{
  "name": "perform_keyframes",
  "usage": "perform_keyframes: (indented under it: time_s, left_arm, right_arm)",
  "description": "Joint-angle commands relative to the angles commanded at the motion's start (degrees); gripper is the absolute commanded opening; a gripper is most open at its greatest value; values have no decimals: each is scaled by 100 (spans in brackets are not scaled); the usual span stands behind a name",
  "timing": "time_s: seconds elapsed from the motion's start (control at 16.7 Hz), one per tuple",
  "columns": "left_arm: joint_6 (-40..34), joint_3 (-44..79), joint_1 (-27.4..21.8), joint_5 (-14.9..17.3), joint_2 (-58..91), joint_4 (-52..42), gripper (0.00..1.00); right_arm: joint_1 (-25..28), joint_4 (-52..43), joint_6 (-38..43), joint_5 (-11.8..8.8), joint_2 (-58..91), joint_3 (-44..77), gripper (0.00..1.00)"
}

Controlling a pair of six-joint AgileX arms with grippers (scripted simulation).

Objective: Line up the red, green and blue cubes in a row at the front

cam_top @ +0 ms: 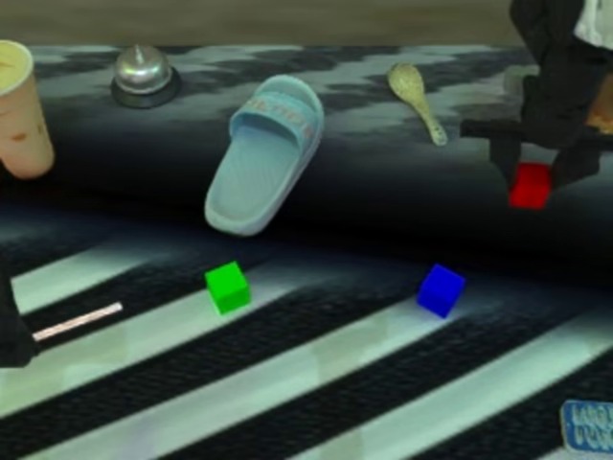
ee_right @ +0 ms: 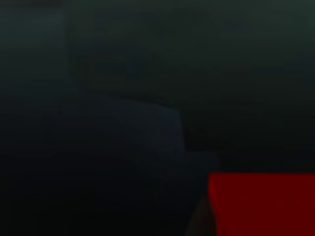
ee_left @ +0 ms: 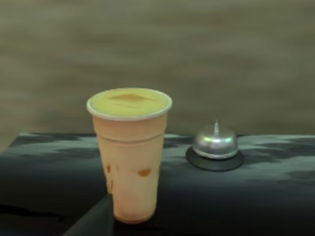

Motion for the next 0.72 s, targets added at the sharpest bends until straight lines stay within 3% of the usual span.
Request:
perform_keyframes:
  time_s: [0.48,0.72]
  left_arm:
    - [0,0,0,0,0,0,100]
    - [0,0,0,0,0,0,100]
  right_arm:
    - [-2,-404,12,0,-132,315,0]
    - [640,-485,548,10,-105,399,0]
